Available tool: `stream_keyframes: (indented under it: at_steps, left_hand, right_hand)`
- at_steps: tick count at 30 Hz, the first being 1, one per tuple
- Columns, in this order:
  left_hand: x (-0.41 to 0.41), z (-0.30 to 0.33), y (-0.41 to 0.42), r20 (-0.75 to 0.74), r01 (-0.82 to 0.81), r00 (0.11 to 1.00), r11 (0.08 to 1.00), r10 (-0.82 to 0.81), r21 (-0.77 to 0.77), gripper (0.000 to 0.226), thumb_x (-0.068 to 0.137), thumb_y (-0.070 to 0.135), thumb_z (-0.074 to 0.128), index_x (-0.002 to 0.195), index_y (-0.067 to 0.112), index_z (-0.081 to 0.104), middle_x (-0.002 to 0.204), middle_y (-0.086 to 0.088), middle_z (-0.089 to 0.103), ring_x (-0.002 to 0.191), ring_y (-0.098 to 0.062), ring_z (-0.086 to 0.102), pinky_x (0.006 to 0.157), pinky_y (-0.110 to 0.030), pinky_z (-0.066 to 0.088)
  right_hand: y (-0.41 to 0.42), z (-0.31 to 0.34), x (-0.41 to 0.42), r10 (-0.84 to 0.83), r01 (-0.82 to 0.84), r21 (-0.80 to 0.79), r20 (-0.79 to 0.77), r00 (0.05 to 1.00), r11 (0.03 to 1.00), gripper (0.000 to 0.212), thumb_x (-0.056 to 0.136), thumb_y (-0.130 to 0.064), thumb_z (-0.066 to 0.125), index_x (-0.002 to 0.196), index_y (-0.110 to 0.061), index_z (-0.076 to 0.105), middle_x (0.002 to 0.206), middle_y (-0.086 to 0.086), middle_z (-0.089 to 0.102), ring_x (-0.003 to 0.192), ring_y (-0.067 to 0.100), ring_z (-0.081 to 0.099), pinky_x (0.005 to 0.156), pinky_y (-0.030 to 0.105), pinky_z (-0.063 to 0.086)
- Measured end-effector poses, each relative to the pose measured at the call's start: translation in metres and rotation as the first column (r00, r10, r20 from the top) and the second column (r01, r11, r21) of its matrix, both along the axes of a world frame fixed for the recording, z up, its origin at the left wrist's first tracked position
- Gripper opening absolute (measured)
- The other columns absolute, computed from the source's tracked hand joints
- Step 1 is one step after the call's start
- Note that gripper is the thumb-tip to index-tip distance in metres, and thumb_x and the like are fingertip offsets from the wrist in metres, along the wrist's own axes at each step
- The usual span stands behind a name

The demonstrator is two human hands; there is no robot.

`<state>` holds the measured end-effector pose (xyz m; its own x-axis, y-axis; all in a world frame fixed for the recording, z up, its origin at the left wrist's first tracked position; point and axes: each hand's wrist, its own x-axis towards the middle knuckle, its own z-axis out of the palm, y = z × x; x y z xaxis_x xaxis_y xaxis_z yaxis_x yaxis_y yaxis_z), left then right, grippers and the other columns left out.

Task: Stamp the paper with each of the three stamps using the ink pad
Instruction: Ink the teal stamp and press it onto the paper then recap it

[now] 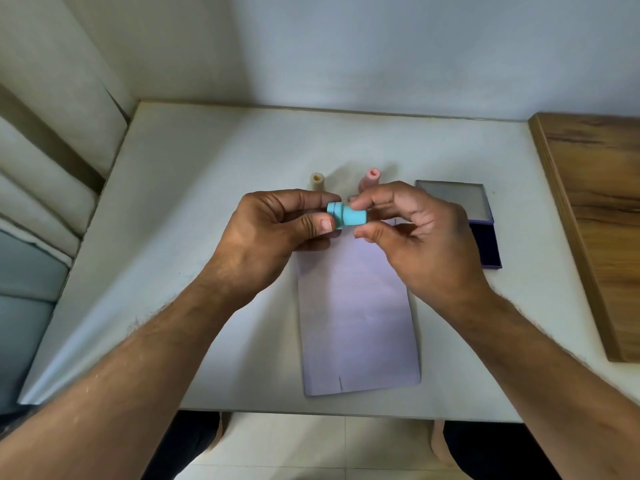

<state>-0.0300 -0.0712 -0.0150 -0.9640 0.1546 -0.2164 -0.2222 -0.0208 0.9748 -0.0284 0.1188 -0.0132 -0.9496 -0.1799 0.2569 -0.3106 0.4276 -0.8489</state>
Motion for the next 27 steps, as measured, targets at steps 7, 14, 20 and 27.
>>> stream_keyframes:
  at_steps: [7, 14, 20, 27]
  left_hand:
    - [0.000, -0.003, -0.001, 0.050, 0.005, 0.999, 0.998, -0.008, 0.062, 0.027, 0.081, 0.007, 0.067, 0.107, 0.006, 0.072, 0.099, -0.013, 0.076, 0.092, -0.029, 0.073, 0.080, -0.036, 0.059]
    - [0.000, -0.002, -0.002, 0.038, -0.033, 0.999, 0.992, 0.029, 0.123, 0.035, 0.070, 0.009, 0.071, 0.105, 0.006, 0.072, 0.099, -0.015, 0.075, 0.095, -0.033, 0.072, 0.080, -0.034, 0.058]
    - [-0.001, -0.003, -0.002, -0.057, -0.081, 0.995, 0.995, 0.085, 0.062, 0.033, 0.073, -0.005, 0.071, 0.104, 0.006, 0.071, 0.096, -0.011, 0.076, 0.090, -0.026, 0.073, 0.082, -0.033, 0.057]
    - [-0.001, 0.000, -0.003, -0.140, -0.124, 0.983, 0.992, 0.118, -0.033, 0.039, 0.073, -0.004, 0.076, 0.110, 0.006, 0.071, 0.108, -0.004, 0.074, 0.107, -0.014, 0.068, 0.096, -0.037, 0.052]
  right_hand:
    - [0.005, -0.006, 0.001, 0.050, 0.020, 0.200, -0.340, 0.939, 0.980, 0.022, 0.081, -0.008, 0.077, 0.102, -0.006, 0.074, 0.096, 0.003, 0.075, 0.080, 0.018, 0.071, 0.067, 0.036, 0.059]
    - [-0.001, 0.003, 0.002, -0.061, 0.061, -0.001, 0.009, 0.998, 0.998, 0.029, 0.079, -0.018, 0.079, 0.107, -0.016, 0.074, 0.093, -0.009, 0.074, 0.075, 0.009, 0.073, 0.072, 0.021, 0.058]
    - [-0.015, 0.015, -0.002, 0.021, 0.262, -0.380, 0.600, 0.799, 0.887, 0.014, 0.085, -0.019, 0.072, 0.089, -0.006, 0.075, 0.074, 0.014, 0.075, 0.065, 0.025, 0.072, 0.061, 0.028, 0.059]
    - [-0.021, 0.019, -0.006, 0.129, 0.398, -0.473, 0.755, 0.643, 0.786, 0.027, 0.088, -0.024, 0.069, 0.093, 0.002, 0.070, 0.077, 0.017, 0.074, 0.066, 0.022, 0.072, 0.062, 0.026, 0.058]
